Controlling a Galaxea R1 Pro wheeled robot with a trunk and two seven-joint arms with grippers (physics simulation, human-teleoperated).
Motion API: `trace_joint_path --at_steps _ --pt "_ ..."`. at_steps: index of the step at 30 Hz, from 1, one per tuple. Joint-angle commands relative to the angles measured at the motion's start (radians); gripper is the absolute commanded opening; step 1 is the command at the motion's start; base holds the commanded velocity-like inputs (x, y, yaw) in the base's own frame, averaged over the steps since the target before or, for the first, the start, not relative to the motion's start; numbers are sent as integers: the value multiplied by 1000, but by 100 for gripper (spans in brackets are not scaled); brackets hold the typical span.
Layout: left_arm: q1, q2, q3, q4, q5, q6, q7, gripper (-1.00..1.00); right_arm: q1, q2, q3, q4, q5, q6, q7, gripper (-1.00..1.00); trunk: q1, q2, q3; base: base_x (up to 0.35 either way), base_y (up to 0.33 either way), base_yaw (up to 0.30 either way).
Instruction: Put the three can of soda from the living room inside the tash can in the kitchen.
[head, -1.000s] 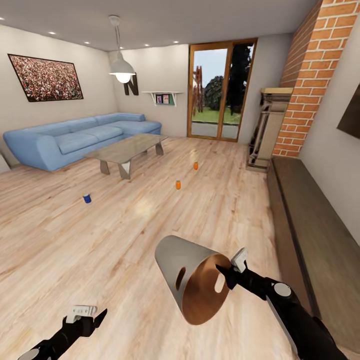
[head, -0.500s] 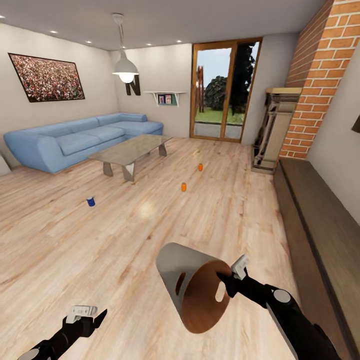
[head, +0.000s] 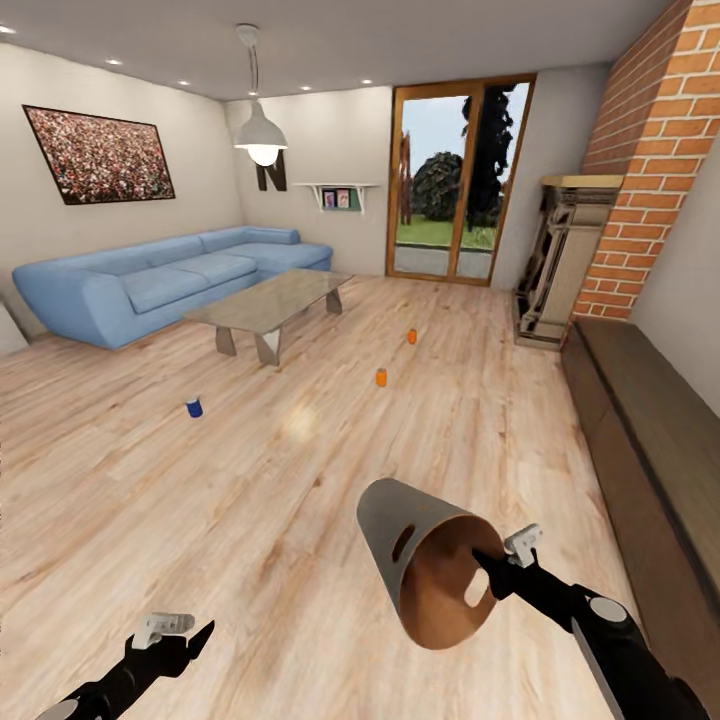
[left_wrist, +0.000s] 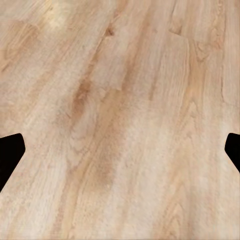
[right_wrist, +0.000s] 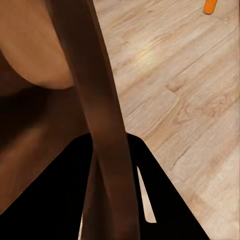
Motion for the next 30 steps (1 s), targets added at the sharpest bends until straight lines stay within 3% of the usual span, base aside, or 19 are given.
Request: trace_joint_path --at_steps 1,16,30 --pt "0 0 -1 31 -2 -8 2 100 6 -2 -12 1 -10 -2 2 -100 0 0 0 119 304 0" --pt "0 -1 -1 61 -7 -15 9 100 50 -18 -24 46 -6 -28 0 -100 0 0 0 133 304 0" --pt "-2 -2 -1 61 -7 -5 10 100 56 -16 -23 51 -5 -41 -3 -100 0 0 0 163 304 -15"
